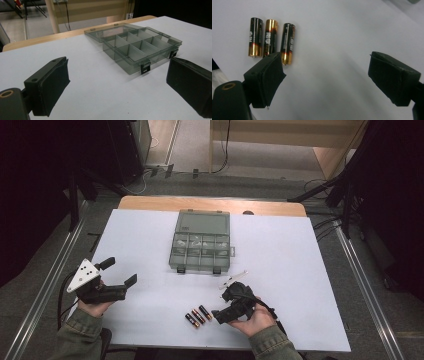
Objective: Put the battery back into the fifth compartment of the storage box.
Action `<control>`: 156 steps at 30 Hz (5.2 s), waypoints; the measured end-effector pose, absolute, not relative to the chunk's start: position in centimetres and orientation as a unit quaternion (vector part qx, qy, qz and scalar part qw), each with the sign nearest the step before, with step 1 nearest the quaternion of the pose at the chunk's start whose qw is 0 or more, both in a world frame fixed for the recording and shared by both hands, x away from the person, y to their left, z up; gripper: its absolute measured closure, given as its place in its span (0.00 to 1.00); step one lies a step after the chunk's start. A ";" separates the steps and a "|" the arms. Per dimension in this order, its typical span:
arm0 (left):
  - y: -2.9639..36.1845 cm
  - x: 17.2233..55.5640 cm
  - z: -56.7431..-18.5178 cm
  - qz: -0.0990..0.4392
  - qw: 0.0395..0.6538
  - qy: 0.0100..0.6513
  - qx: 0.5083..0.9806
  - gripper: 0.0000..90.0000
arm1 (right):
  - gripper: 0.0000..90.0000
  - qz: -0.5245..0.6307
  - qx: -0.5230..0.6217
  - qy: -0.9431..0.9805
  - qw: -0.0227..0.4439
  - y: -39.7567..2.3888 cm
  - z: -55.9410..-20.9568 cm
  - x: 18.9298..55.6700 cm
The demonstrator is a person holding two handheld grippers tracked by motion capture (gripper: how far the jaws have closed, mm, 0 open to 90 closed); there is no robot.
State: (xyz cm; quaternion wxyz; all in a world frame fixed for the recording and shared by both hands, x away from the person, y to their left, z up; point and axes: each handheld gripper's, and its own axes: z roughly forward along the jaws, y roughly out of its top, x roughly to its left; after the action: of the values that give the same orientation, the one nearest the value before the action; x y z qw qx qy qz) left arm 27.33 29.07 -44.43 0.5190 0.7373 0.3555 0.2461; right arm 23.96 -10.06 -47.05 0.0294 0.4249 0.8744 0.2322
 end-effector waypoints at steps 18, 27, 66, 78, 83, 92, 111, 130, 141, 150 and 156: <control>29.2 27.3 -44.4 0.246 0.522 0.356 0.735 0.05 | 0.53 0.181 0.398 0.899 0.025 -5.2 -46.9 24.2; 29.2 27.4 -44.4 0.247 0.520 0.358 0.735 0.05 | 0.70 0.149 0.398 0.905 0.019 -3.8 -47.2 24.9; 29.4 27.4 -44.3 0.245 0.526 0.362 0.730 0.05 | 0.86 0.196 0.449 0.871 0.026 -2.7 -44.4 28.0; 29.5 27.5 -44.2 0.246 0.527 0.363 0.728 0.05 | 0.86 0.233 0.471 0.850 0.039 -0.6 -43.4 31.7; 29.6 27.5 -44.3 0.245 0.528 0.365 0.726 0.05 | 0.86 0.232 0.478 0.846 0.046 0.4 -42.8 33.2; 29.7 27.6 -44.2 0.244 0.530 0.366 0.725 0.05 | 0.86 0.232 0.504 0.830 0.048 1.6 -42.0 36.1; 29.9 27.7 -44.1 0.243 0.533 0.369 0.722 0.05 | 0.86 0.307 0.620 0.721 -0.019 1.2 -43.5 39.7; 29.9 27.8 -44.2 0.242 0.535 0.370 0.720 0.05 | 0.85 0.289 0.634 0.716 -0.031 1.5 -44.7 40.6; 30.0 27.8 -44.1 0.245 0.536 0.369 0.718 0.05 | 0.54 0.308 0.635 0.707 -0.042 0.8 -43.5 40.1; 29.9 27.8 -44.1 0.246 0.537 0.369 0.718 0.05 | 0.23 0.296 0.598 0.745 -0.016 0.1 -42.9 38.5; 30.0 27.8 -44.1 0.247 0.537 0.370 0.717 0.05 | 0.06 0.275 0.583 0.764 -0.001 -0.7 -42.5 37.4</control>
State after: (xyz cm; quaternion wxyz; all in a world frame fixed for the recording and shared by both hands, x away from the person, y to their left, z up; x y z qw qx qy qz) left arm 27.80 29.95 -44.12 0.5366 0.7172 0.3697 0.2471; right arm 37.45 -0.67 -42.50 -0.0007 0.5830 0.7645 0.2751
